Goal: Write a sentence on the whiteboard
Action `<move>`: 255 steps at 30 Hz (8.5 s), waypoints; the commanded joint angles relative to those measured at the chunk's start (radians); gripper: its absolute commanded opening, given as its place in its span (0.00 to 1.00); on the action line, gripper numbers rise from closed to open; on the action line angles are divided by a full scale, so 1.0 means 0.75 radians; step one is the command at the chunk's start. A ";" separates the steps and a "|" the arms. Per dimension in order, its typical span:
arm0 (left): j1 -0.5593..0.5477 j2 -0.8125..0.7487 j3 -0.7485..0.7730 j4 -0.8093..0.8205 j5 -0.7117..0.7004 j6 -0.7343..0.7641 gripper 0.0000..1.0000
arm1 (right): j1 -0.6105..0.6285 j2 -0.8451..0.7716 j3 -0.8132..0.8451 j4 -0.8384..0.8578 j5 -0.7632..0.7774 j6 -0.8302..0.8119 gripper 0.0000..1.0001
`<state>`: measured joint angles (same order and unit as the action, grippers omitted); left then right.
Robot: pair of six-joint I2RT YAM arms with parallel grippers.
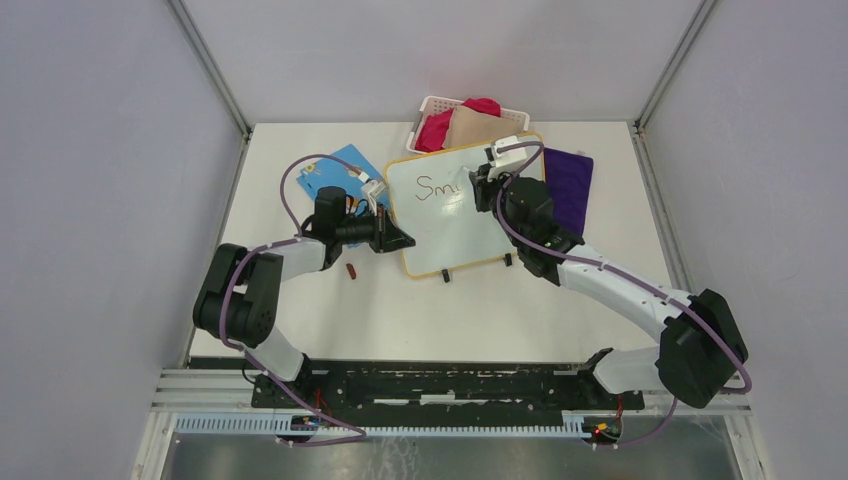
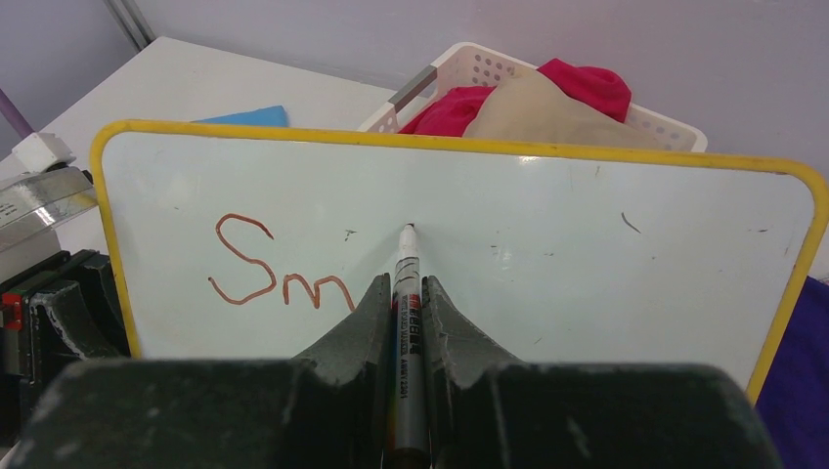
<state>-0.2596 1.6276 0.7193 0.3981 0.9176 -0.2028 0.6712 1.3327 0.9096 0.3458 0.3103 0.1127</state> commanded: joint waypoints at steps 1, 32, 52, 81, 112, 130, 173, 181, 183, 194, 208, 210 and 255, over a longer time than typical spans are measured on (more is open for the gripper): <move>-0.014 -0.005 0.012 -0.075 -0.084 0.090 0.02 | -0.008 -0.004 0.006 0.047 -0.017 0.023 0.00; -0.034 -0.013 0.015 -0.101 -0.097 0.111 0.02 | -0.008 -0.169 -0.260 0.066 0.012 0.088 0.00; -0.036 -0.006 0.019 -0.118 -0.105 0.122 0.02 | -0.018 -0.132 -0.166 0.092 0.008 0.061 0.00; -0.035 -0.004 0.019 -0.120 -0.105 0.126 0.02 | -0.075 -0.109 -0.124 0.079 0.022 0.065 0.00; -0.045 -0.002 0.023 -0.134 -0.116 0.133 0.02 | -0.073 -0.162 -0.287 0.078 -0.030 0.121 0.00; -0.051 -0.004 0.024 -0.142 -0.124 0.143 0.02 | -0.091 -0.285 -0.309 0.118 0.095 0.091 0.00; -0.053 -0.009 0.029 -0.167 -0.138 0.162 0.02 | 0.092 -0.041 -0.053 0.138 0.069 0.031 0.00; -0.053 -0.003 0.031 -0.171 -0.140 0.166 0.02 | 0.072 -0.020 -0.053 0.148 0.071 0.031 0.00; -0.053 -0.004 0.031 -0.173 -0.140 0.167 0.02 | 0.066 -0.016 -0.055 0.148 0.068 0.031 0.00; -0.053 -0.003 0.031 -0.175 -0.141 0.168 0.02 | 0.047 0.007 -0.043 0.103 0.018 0.042 0.00; -0.053 -0.004 0.031 -0.177 -0.151 0.170 0.02 | 0.012 -0.334 -0.225 0.072 0.117 0.064 0.00; -0.053 -0.004 0.031 -0.177 -0.153 0.171 0.02 | -0.004 -0.377 -0.278 0.074 0.155 0.076 0.00; -0.058 -0.006 0.033 -0.189 -0.166 0.180 0.02 | -0.132 -0.188 -0.305 0.167 0.058 0.138 0.00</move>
<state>-0.2794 1.6180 0.7418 0.3462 0.8791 -0.1818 0.5793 1.1774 0.6376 0.4324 0.3664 0.2089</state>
